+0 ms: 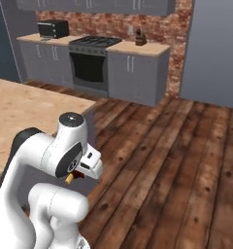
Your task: Take the steak from the fridge and place it on the digital scale on the counter by the fridge. Wait a few seconds for a reading, then move it to the plate on the dining counter.
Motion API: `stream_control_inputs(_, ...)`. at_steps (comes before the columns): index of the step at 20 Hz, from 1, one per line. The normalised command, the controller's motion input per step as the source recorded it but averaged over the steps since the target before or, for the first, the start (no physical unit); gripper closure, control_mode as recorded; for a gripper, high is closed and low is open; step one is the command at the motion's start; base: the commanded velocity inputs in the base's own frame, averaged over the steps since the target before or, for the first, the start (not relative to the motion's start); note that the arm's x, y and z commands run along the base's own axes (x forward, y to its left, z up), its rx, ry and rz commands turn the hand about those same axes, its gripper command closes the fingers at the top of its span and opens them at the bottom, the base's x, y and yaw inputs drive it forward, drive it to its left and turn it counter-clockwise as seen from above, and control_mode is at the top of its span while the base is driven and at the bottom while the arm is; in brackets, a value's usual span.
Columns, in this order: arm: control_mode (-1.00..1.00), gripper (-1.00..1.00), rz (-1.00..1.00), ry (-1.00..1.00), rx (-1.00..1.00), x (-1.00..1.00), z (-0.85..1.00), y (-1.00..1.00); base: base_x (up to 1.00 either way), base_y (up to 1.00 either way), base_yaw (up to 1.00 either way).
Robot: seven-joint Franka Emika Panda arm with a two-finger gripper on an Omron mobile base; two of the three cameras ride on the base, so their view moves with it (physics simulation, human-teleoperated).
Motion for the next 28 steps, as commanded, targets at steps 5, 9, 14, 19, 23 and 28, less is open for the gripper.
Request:
stream_control_inputs(5, 1.0, 1.0, 0.0, 0.0, 0.0, 0.0, 0.0, 0.0, -1.0, 1.0, -0.33)
stream_control_inputs(9, 1.0, 1.0, 0.0, 0.0, 0.0, 0.0, 0.0, 0.0, -1.0, 1.0, -0.32)
stream_control_inputs(14, 1.0, 1.0, 0.0, 0.0, 0.0, 0.0, 0.0, 0.0, -1.0, 1.0, -0.3)
stream_control_inputs(19, 1.0, 1.0, 0.0, 0.0, 0.0, 0.0, 0.0, 0.0, -1.0, 1.0, -0.27)
stream_control_inputs(23, 1.0, 1.0, 0.0, 0.0, 0.0, 0.0, 0.0, 0.0, -0.9, 1.0, -0.18)
stream_control_inputs(28, 1.0, 1.0, 0.0, 0.0, 0.0, 0.0, 0.0, 0.0, -0.57, 1.0, -0.08)
